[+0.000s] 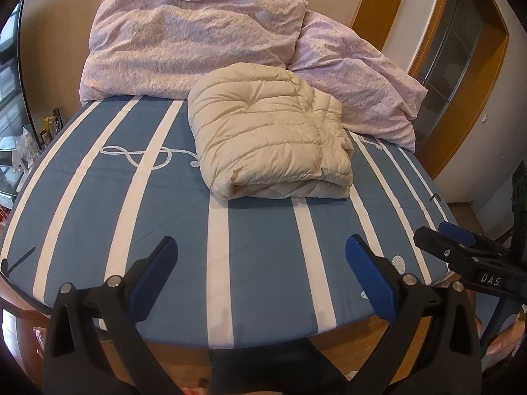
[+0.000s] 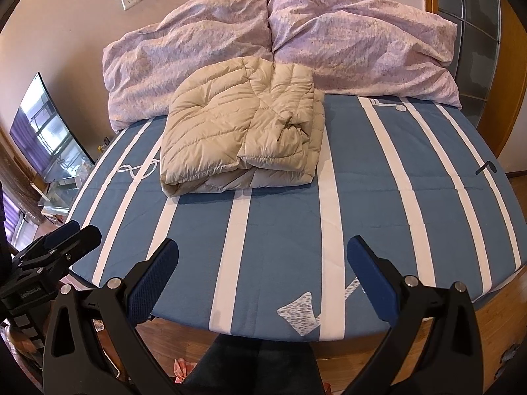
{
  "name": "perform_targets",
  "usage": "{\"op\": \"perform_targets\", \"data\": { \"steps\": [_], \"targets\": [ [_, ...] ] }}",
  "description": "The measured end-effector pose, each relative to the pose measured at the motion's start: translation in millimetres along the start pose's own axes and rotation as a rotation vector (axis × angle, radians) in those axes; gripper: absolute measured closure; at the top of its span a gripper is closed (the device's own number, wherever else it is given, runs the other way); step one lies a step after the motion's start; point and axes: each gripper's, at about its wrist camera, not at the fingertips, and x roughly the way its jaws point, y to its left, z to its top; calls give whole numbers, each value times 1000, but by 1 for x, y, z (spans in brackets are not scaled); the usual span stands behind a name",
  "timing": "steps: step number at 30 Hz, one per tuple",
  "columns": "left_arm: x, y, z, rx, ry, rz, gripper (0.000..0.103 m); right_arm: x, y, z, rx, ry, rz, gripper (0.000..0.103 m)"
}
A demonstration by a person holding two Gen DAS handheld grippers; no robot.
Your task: Fold large clothes
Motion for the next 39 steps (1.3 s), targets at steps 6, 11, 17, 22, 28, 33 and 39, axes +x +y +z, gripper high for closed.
{"op": "perform_targets", "data": {
  "steps": [6, 11, 17, 22, 28, 33, 39],
  "targets": [
    [-1, 0, 0, -1, -1, -3, 2, 0, 0, 1, 0, -1, -3, 1],
    [-1, -2, 0, -2, -1, -6, 2, 0, -1, 0, 2, 3, 1, 1],
    [-1, -3, 0, -2, -1, -5, 2, 1, -1, 0, 1, 4, 2, 1],
    [-1, -3, 0, 0, -2, -3, 2, 3, 0, -1, 3, 8, 7, 1],
    [-1, -3, 0, -4, -1, -4, 2, 3, 0, -1, 3, 9, 7, 1],
    [0, -3, 0, -4, -1, -3, 2, 4, 0, -1, 4, 9, 8, 1],
    [0, -3, 0, -3, 0, -3, 2, 4, 0, -1, 4, 8, 7, 1]
  ]
}}
